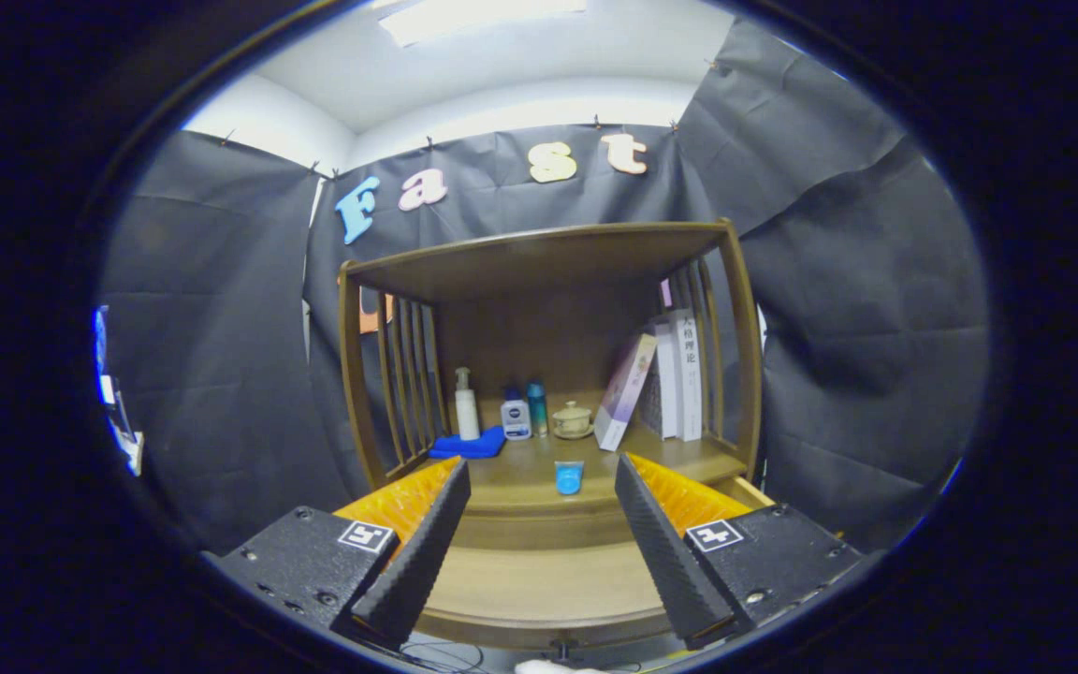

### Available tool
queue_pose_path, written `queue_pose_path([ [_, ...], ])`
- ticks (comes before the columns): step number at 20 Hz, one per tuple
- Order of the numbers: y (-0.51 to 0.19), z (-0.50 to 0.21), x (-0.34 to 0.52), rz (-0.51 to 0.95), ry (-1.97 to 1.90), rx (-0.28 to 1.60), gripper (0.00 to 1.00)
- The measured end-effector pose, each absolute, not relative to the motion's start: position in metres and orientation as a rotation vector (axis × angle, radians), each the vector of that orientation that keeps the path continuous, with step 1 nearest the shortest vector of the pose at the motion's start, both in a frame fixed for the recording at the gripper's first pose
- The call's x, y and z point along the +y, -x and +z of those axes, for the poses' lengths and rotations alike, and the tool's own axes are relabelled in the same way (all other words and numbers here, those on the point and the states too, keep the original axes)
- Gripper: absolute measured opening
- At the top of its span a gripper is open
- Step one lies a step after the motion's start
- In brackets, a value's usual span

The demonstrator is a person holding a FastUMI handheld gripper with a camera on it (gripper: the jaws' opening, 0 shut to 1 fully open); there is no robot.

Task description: Pull open the drawer, take out the items inside it, and place them on the countertop above the cabinet.

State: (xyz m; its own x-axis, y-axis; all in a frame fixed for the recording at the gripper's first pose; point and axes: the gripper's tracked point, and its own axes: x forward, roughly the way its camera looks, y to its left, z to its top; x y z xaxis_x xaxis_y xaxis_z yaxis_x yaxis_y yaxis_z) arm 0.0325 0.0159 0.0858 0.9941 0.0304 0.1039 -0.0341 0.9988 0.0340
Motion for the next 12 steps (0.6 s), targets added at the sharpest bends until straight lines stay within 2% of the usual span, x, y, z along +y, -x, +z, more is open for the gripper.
queue_pose_path([
  [8, 0.005, 0.053, 0.002, 0.023, -0.007, -0.146, 0.99],
  [12, 0.041, -0.001, -0.001, 0.044, 0.005, -0.112, 0.99],
])
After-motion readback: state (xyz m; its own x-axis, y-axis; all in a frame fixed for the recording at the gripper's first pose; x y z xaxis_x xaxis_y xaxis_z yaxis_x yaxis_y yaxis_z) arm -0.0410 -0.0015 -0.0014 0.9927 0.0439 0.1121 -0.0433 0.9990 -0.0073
